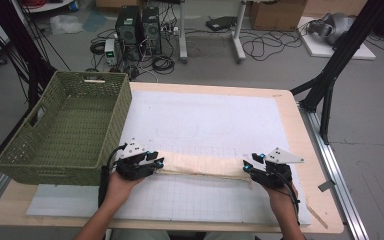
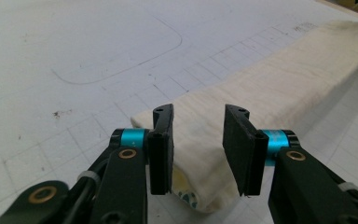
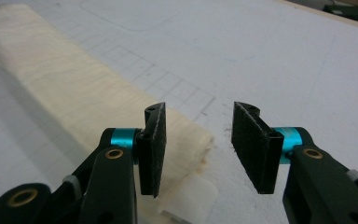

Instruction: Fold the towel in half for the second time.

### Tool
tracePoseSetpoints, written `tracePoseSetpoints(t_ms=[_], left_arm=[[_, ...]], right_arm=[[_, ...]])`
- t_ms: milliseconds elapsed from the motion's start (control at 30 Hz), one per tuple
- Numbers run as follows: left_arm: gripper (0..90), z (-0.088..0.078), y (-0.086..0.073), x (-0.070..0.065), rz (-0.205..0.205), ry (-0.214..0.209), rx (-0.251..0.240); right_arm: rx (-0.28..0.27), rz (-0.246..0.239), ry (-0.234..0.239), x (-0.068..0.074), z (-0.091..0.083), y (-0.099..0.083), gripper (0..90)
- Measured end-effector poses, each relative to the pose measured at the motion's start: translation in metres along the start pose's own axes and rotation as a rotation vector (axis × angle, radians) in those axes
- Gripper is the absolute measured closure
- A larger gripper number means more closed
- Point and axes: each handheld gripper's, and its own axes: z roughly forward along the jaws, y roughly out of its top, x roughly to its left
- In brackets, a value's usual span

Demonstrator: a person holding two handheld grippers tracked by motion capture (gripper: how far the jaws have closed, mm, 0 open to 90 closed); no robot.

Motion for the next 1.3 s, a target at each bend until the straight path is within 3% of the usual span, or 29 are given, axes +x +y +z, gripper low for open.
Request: tracePoseSetpoints(t_ms=[133, 267, 367, 567, 667, 833, 967, 1033, 1167, 1300], left_arm=[[69.7, 0.003, -0.003, -0.001, 0.007, -0.004, 0.029], [70.0, 0.006, -0.006, -0.001, 0.004, -0.005, 0.065], [69.9, 0.007, -0.008, -0.001, 0.005, 0.005, 0.087], [66.9, 0.006, -0.008, 0.0, 0.006, 0.025, 0.096], [62.3, 0.001, -0.004, 0.001, -0.006, 0.031, 0.051], [48.6, -0.011, 0.003, 0.005, -0.048, 0.063, -0.08], [41.1, -0.018, 0.007, 0.008, -0.06, 0.039, -0.155], [34.6, -0.021, 0.009, 0.008, -0.069, 0.05, -0.188], [16.3, -0.025, 0.01, 0.01, -0.075, 0.066, -0.22], [16.8, -0.028, 0.011, 0.011, -0.088, 0.058, -0.248]], right_arm=[[0.014, -0.024, 0.062, 0.008, 0.003, -0.001, 56.7], [0.096, -0.029, 0.121, 0.014, 0.018, -0.008, 54.9], [0.143, -0.05, 0.119, 0.016, 0.025, -0.012, 54.7], [0.153, -0.05, 0.08, 0.006, 0.02, -0.015, 49.5], [0.13, -0.026, 0.063, -0.001, 0.012, -0.015, 48.5], [0.053, 0.02, 0.015, -0.013, -0.004, -0.013, 41.1], [0.019, 0.059, -0.034, -0.021, -0.013, -0.015, 33.4], [0.004, 0.059, -0.063, -0.022, -0.018, -0.015, 30.7], [-0.011, 0.06, -0.094, -0.021, -0.024, -0.014, 24.6], [-0.032, 0.051, -0.119, -0.018, -0.031, -0.013, 18.3]])
